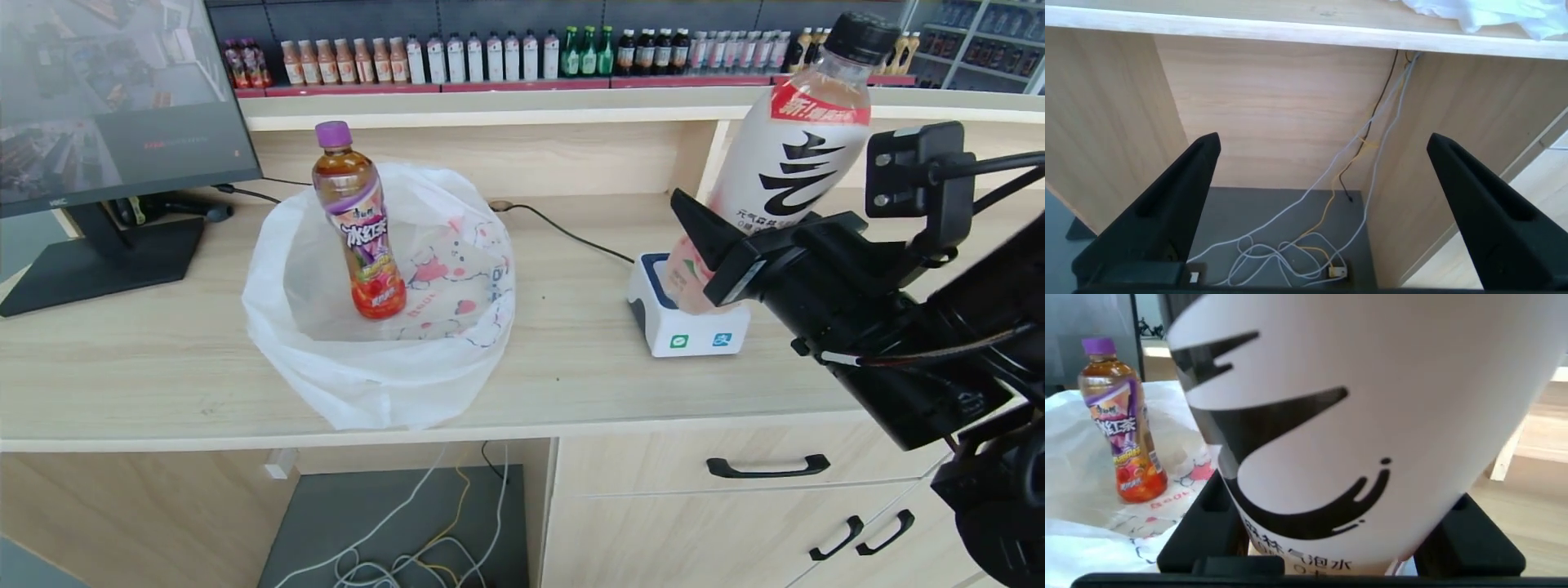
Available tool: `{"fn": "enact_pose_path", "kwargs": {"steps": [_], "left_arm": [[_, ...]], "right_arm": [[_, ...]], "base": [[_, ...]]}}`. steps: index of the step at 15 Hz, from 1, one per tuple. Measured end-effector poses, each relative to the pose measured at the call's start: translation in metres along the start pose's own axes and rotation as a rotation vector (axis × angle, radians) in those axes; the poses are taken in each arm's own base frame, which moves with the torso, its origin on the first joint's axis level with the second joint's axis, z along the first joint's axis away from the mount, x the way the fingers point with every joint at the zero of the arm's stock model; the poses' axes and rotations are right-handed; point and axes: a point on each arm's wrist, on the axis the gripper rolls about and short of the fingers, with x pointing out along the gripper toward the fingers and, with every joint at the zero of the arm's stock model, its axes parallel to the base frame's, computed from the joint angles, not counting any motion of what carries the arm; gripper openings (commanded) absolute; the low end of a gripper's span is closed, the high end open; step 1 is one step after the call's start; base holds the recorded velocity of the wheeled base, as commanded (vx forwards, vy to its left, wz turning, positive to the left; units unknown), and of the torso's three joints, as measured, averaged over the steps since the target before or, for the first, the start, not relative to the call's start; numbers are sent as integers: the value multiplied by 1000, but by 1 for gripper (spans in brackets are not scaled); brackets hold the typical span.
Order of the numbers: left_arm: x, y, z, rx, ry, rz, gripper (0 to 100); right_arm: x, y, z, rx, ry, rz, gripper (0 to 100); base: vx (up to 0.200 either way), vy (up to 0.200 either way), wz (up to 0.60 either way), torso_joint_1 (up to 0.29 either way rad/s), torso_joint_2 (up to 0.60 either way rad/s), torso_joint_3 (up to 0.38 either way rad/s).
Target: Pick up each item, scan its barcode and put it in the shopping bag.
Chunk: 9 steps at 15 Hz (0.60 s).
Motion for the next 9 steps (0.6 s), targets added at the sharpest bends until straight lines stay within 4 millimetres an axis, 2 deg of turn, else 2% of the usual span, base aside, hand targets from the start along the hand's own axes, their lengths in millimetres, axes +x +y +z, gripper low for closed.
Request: {"fn": "enact_pose_path", "kwargs": {"steps": [9], "left_arm": [[0, 0, 0, -1, 0, 0, 100]], "right_arm": [[3, 1, -7, 13, 4, -2, 0]], "base": [[0, 200, 0, 1, 3, 3]]}}
